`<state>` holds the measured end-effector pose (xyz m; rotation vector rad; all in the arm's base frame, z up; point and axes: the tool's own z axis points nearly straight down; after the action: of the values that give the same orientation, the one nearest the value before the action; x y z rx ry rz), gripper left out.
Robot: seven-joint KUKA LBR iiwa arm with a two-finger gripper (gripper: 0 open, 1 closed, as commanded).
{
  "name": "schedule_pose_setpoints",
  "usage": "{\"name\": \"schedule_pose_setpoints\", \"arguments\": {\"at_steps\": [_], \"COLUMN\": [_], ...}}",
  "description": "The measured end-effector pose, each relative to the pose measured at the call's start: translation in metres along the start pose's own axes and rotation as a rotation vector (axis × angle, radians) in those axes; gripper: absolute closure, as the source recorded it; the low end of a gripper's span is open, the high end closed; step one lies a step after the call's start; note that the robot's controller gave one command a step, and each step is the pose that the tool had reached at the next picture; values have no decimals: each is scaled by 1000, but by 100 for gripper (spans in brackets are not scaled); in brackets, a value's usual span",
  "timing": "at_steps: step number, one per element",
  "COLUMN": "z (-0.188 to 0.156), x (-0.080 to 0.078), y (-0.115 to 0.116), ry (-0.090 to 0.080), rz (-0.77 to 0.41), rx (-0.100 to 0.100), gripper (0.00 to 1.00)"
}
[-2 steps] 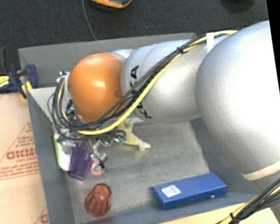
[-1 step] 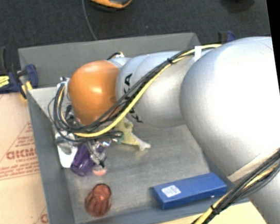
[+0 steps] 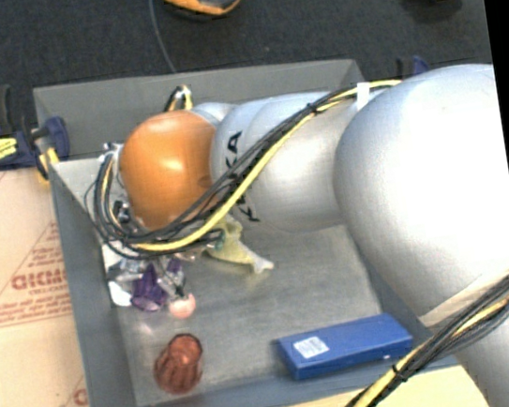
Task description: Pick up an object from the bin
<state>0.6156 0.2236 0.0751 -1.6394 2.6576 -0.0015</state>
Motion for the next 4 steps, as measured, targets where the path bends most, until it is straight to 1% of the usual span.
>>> {"name": "schedule_pose_setpoints", "arguments": {"at_steps": [1, 2, 3, 4], "z": [0, -41, -78, -105], "x": [0, 1, -1, -1], "y": [0, 2, 0, 0], "ry": [0, 6, 0, 1], "rz": [1, 3, 3, 6], "rx": [0, -7, 0, -2], "gripper": [100, 100, 100, 100]}}
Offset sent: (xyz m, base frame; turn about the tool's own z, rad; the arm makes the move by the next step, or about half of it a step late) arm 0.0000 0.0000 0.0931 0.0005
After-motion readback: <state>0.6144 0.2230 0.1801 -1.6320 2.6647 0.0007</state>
